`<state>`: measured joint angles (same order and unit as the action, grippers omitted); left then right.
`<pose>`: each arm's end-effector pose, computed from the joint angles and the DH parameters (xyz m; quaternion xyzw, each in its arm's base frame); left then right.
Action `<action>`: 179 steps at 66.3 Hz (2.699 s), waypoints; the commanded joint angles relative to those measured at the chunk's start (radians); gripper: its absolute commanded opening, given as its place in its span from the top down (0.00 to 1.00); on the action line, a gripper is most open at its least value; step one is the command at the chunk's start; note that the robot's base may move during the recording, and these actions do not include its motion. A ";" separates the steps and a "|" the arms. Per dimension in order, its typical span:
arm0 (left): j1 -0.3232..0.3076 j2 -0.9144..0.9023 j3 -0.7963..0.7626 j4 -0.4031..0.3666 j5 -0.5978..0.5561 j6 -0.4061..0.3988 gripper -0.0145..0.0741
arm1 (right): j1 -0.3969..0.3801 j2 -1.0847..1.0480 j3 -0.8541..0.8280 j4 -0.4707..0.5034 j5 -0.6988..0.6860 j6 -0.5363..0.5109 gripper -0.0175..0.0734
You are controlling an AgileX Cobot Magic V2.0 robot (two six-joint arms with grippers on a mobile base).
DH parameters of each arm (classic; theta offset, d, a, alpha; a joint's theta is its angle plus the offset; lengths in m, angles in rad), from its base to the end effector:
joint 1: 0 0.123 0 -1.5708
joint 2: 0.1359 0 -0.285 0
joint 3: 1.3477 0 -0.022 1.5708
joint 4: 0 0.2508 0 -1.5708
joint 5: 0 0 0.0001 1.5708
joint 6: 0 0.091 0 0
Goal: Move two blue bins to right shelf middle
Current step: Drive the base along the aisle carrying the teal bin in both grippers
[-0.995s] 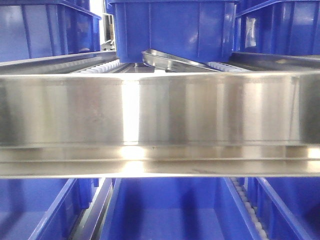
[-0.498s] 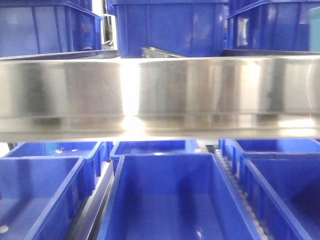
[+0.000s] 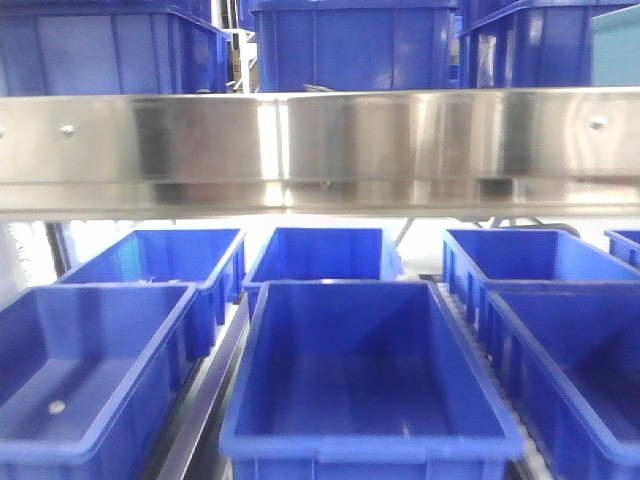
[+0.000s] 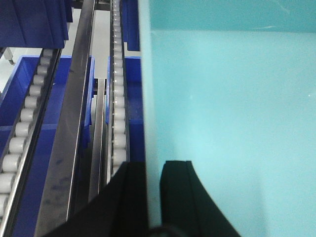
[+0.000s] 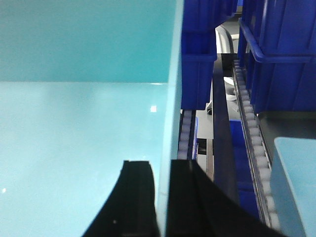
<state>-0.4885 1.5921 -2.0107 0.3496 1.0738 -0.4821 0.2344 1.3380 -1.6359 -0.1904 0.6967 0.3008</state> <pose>0.3022 -0.1296 0.5004 0.0020 0.8635 -0.0670 0.4998 0.2776 0.0549 0.4942 0.0037 0.8049 0.0660 0.5897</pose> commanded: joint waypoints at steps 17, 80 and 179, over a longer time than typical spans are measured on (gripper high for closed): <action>0.005 -0.020 -0.014 0.023 -0.024 0.000 0.96 | -0.002 -0.011 -0.017 -0.021 -0.054 -0.014 0.99; 0.005 -0.020 -0.014 0.023 -0.024 0.000 0.96 | -0.002 -0.011 -0.017 -0.021 -0.054 -0.014 0.99; 0.005 -0.020 -0.014 0.028 -0.024 0.000 0.96 | -0.002 -0.011 -0.017 -0.021 -0.054 -0.014 0.99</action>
<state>-0.4885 1.5847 -2.0107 0.3517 1.0731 -0.4821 0.2344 1.3380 -1.6359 -0.1904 0.6891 0.3008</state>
